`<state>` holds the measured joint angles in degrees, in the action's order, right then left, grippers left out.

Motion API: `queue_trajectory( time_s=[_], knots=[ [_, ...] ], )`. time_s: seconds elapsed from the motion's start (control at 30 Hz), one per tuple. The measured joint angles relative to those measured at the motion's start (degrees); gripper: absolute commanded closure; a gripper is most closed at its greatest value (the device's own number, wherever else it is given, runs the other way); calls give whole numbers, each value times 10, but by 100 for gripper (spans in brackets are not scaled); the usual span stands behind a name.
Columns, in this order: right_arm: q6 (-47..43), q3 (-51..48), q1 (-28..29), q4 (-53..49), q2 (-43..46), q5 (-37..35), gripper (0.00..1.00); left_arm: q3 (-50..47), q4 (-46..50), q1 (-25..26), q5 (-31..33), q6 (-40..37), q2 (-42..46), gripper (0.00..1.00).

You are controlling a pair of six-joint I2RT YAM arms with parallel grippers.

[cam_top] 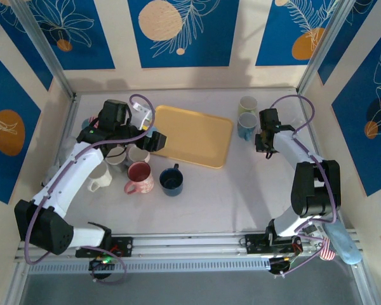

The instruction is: Turn the mug right side up

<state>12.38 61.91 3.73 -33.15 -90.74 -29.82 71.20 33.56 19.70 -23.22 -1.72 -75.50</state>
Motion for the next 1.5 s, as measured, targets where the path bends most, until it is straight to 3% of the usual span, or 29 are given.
queue_trajectory(
  time_s=[0.17,0.4,0.67,0.93,1.2,1.5],
  knots=[
    [9,0,5,3,-2,-2,62,0,0,0,4,-4,0,2],
    [31,19,15,-54,38,5,51,13,31,0,38,-11,-6,2],
    [42,75,14,-108,194,125,50,59,96,-1,105,5,-58,6],
    [47,120,18,-133,184,258,49,120,139,-26,143,96,-184,8],
    [49,122,27,-141,173,295,47,145,121,-60,142,154,-244,9],
    [49,123,27,-141,173,299,46,152,67,-66,76,183,-304,15]
  ],
)
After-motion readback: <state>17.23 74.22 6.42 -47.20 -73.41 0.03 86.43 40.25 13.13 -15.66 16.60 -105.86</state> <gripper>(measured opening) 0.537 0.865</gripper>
